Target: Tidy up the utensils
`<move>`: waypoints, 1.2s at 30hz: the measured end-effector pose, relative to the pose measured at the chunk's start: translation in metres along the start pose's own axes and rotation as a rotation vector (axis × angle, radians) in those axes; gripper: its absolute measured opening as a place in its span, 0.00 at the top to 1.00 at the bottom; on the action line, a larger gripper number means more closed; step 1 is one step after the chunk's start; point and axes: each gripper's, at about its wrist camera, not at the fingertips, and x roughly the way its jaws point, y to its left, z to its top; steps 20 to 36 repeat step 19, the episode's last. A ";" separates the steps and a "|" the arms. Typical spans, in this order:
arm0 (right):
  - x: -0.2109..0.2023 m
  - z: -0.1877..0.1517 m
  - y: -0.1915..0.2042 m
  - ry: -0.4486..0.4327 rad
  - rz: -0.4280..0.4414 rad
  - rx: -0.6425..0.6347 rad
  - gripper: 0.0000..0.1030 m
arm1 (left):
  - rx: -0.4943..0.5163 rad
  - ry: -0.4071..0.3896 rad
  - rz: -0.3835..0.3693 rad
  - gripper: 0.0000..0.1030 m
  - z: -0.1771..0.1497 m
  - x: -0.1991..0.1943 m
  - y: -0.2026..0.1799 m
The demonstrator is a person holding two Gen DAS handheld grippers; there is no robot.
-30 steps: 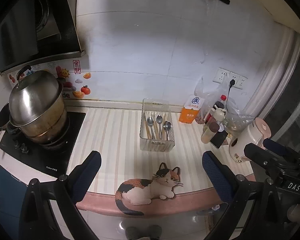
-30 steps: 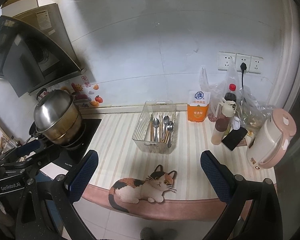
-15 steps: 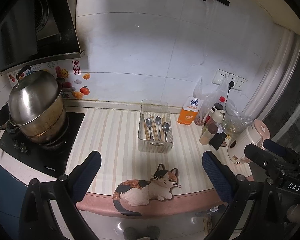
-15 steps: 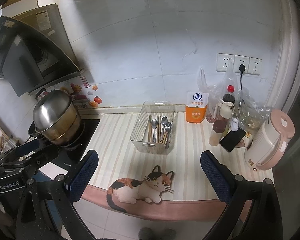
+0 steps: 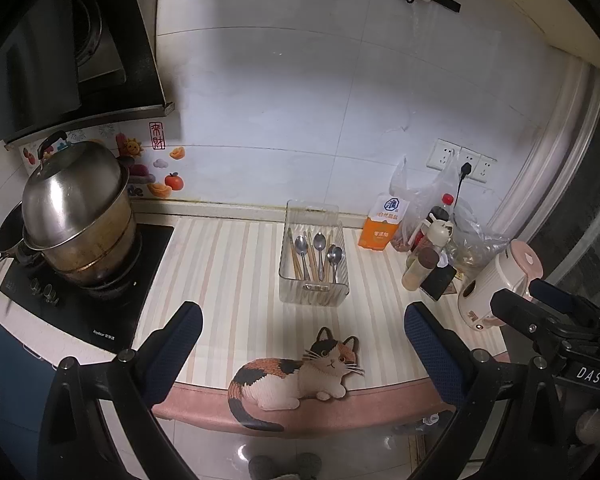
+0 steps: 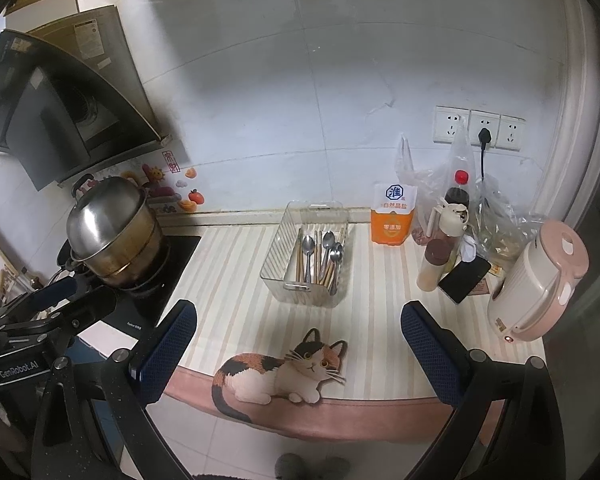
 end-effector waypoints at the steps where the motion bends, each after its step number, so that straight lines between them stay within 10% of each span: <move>1: 0.000 0.000 -0.001 0.000 0.002 0.000 0.00 | 0.002 0.000 0.001 0.00 0.000 0.000 0.000; 36: -0.001 0.001 -0.001 -0.004 -0.001 -0.012 0.00 | 0.003 -0.001 -0.013 0.00 -0.003 -0.002 0.000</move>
